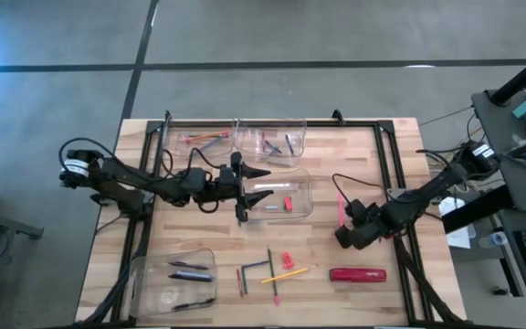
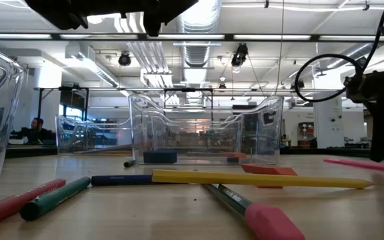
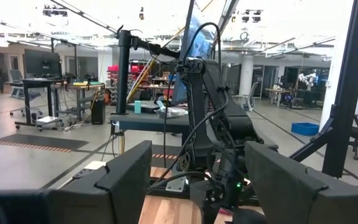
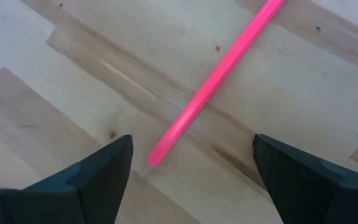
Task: Sort crayons/erasers/pens/pencils in bins
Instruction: Put the pink pencil into the top left transparent bin
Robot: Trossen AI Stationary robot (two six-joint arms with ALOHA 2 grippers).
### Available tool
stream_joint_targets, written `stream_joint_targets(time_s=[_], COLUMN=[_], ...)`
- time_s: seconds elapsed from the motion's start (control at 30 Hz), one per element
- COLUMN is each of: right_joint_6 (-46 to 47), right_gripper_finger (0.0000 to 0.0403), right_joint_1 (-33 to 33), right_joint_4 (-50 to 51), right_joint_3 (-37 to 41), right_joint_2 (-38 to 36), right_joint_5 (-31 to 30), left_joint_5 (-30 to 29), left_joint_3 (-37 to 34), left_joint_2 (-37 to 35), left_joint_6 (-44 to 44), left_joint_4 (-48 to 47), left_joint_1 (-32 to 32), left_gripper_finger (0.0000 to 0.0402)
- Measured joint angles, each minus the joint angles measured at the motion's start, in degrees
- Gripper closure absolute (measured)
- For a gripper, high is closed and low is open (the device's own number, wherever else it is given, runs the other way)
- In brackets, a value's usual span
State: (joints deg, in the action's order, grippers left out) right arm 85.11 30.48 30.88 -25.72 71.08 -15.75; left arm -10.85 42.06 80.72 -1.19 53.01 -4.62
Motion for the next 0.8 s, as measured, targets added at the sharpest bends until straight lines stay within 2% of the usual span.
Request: stream_joint_targets(time_s=[0.37,0.6,0.8], right_joint_6=[-10.5,-8.9,-6.9], right_gripper_finger=[0.0157,0.0208,0.0291], right_joint_1=[-0.1,-0.1,-0.1], right_joint_4=[0.0,0.5,-0.2], right_joint_3=[-3.8,-6.8,-6.2], right_joint_2=[8.8,15.1,13.9], right_joint_5=[-2.9,-3.0,-2.1], left_joint_5=[0.0,0.0,0.0], left_joint_3=[0.0,-0.1,-0.1], left_joint_2=[0.1,0.1,0.1], left_joint_6=[-0.1,-0.2,-0.1], left_joint_4=[0.0,0.0,0.0], left_joint_1=[0.0,-0.2,-0.7], left_gripper_finger=[0.0159,0.0159,0.0159])
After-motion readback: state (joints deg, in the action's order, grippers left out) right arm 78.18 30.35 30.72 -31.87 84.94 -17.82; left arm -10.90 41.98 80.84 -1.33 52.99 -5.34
